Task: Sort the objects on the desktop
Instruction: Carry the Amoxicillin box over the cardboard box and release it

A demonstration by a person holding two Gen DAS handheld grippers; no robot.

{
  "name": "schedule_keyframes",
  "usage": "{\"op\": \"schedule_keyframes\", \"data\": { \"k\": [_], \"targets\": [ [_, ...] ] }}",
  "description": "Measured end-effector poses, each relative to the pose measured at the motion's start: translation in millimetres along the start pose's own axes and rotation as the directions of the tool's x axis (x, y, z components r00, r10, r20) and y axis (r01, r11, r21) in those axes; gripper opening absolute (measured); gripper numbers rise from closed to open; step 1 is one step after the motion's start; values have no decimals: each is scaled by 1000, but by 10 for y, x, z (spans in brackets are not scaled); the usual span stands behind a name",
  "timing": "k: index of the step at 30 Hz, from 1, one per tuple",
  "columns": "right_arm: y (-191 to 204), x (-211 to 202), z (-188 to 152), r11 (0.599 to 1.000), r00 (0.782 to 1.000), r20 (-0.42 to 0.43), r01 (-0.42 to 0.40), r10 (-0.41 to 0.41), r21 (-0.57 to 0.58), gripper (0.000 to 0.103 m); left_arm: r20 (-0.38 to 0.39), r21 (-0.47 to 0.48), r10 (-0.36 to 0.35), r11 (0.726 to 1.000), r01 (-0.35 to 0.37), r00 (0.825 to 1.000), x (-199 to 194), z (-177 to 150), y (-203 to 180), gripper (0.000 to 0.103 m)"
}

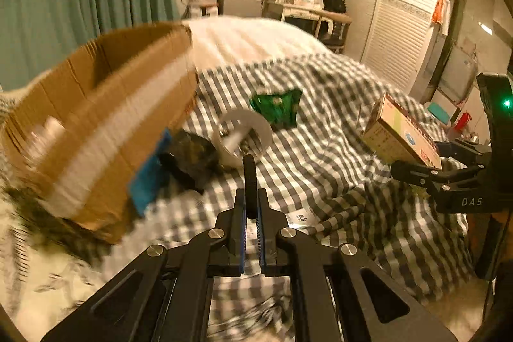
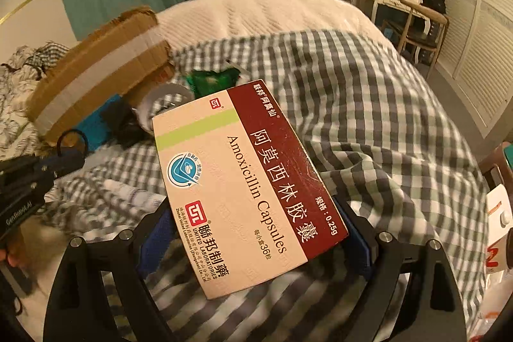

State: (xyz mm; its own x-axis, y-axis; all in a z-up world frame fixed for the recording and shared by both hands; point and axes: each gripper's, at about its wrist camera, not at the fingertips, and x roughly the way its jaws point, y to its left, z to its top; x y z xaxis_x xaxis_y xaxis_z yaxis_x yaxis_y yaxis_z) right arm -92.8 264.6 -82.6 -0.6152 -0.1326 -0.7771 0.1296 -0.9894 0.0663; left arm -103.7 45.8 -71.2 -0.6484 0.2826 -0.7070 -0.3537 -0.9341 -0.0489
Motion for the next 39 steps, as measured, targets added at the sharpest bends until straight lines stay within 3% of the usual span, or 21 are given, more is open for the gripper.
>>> {"op": "schedule_keyframes", "data": {
  "k": [3,6,10,14,18,22,27,28,29,30,32,33,35,39],
  "targets": [
    [133,-140,32,1000,1000,4,-20,20,-18,90,40,-3,27,1000,-27,999,-211,81,149,6],
    [376,-294,145,997,1000,17,-20,21,-69,90,79,-76,103,992,-97,992,-444,161,422,6],
    [757,-446,379,991,996,55,-65,72,-121,90,113,-202,101,976,-76,988,-653,278,891,6],
    [1180,-485,699,973,984,87,-134,152,-186,90,143,-244,146,964,-108,979,-725,466,1295,6],
    [1608,-351,1128,948,961,101,-229,256,-222,90,144,-259,189,954,-147,971,-644,613,1633,6],
    [2038,-36,1549,922,938,102,-297,330,-248,90,89,-263,228,944,-198,970,-392,694,1930,6],
    [2359,523,1804,916,923,53,-371,382,-150,91,53,-264,250,937,-228,967,-189,651,2112,8],
    [2382,650,1827,912,916,29,-395,400,-110,91,50,-267,252,936,-230,966,-179,631,2130,10],
    [2384,706,1848,907,909,18,-413,415,-87,92,46,-269,247,936,-226,968,-184,622,2140,20],
    [2388,760,1871,897,898,13,-438,439,-58,92,35,-273,239,936,-221,970,-187,604,2149,44],
    [2352,772,1909,880,880,19,-475,475,-10,92,32,-288,257,928,-238,966,-246,574,2137,75],
    [2317,696,1919,878,877,36,-479,478,-4,94,47,-292,263,926,-238,964,-289,569,2112,82],
    [2255,513,1892,887,883,82,-462,462,-22,100,72,-294,266,927,-234,961,-415,562,2067,85],
    [2121,74,1857,927,918,136,-365,373,-80,100,85,-297,236,933,-201,968,-667,580,1901,85]
  ]
}}
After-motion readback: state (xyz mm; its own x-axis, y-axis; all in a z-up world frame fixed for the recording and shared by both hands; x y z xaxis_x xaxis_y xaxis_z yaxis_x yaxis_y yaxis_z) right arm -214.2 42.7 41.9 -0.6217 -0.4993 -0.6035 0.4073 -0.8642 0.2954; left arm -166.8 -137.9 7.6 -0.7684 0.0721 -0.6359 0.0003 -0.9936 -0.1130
